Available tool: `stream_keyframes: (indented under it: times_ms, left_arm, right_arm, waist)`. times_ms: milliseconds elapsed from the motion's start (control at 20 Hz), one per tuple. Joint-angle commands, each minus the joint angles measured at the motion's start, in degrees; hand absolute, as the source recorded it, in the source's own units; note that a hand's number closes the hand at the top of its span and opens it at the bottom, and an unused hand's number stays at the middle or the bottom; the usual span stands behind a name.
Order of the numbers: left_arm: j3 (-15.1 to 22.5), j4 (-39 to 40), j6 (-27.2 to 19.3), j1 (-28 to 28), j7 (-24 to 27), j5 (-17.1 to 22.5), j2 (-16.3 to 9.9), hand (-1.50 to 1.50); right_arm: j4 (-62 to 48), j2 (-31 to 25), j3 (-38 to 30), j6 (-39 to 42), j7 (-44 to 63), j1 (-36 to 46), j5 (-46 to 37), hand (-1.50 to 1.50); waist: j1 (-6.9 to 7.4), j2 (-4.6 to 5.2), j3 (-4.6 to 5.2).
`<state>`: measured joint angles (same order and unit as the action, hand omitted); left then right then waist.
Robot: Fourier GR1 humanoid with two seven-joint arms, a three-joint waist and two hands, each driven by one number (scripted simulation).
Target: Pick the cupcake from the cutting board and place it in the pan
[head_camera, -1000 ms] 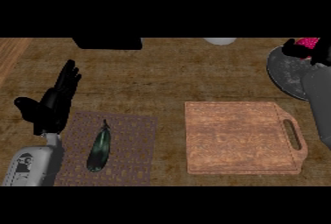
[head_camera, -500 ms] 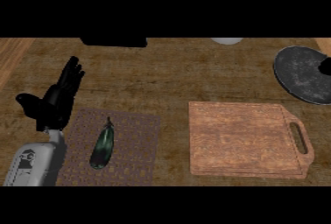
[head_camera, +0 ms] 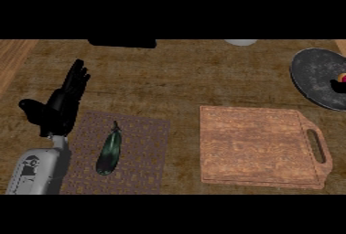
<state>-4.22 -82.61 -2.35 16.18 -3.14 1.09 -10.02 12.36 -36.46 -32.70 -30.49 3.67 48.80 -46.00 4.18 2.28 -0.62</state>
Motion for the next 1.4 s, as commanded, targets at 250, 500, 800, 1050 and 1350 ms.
stream_keyframes:
  times_ms: [250,500,800,1050,1350]
  left_arm:
    - [0.94,-0.65,0.24,0.42,-0.13,-0.63,0.13,0.00]
    - [0.07,0.85,-0.68,0.53,-0.82,-0.68,0.25,0.00]
    - [-1.86,1.36,-1.04,-0.48,-0.99,-0.08,-0.57,0.00]
    - [-0.76,-4.53,-1.59,-5.82,-2.88,-0.69,-0.04,0.00]
    - [-3.10,-2.61,-1.65,-4.08,-3.37,-0.14,-1.55,0.00]
  right_arm:
    - [-1.05,0.62,-6.42,3.79,-11.14,-2.70,7.11,-1.50]
    - [2.87,1.24,-12.52,1.74,-21.94,-3.58,13.97,-1.50]
    - [3.89,4.08,-19.48,10.74,-33.65,-8.41,23.98,-1.50]
    - [9.80,7.61,-18.07,19.38,-36.37,-13.48,27.60,-1.50]
    - [25.69,11.02,-14.74,24.79,-30.08,-19.57,29.81,-1.50]
  waist:
    - [0.53,0.11,-0.01]
    - [-1.14,-0.55,0.09]
    - [-3.24,-1.74,0.39]
    - [-4.94,-2.93,0.69]
    - [-6.77,-3.49,0.91]
